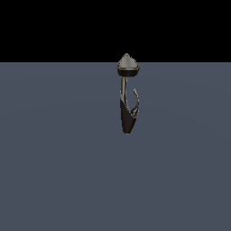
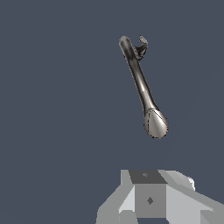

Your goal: Turn on the faucet by rotating a designated handle.

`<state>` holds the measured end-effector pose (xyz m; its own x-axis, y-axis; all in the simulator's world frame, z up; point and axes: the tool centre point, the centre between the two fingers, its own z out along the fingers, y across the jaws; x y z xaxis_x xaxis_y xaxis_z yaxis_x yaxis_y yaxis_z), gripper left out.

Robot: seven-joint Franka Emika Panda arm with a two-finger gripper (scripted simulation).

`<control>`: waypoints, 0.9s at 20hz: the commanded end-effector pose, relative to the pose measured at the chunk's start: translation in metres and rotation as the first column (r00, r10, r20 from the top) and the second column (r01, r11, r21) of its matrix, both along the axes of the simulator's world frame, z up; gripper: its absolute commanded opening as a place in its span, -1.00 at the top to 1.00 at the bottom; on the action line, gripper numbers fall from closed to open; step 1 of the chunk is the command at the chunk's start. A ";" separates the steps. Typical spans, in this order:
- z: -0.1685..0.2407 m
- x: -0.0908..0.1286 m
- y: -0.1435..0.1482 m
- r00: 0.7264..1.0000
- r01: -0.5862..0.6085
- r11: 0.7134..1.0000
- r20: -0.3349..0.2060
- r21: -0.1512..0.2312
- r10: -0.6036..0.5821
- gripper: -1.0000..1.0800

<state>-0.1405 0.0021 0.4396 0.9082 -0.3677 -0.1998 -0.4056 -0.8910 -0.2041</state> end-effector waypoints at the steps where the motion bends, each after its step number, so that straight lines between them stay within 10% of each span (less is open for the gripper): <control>1: -0.011 0.018 -0.001 0.997 0.068 0.997 -0.028 0.034 -0.067 1.00; 10: -0.057 0.079 -0.012 0.942 0.319 0.939 -0.155 0.128 -0.299 1.00; 18: -0.111 0.128 -0.030 0.827 0.540 0.826 -0.288 0.164 -0.483 1.00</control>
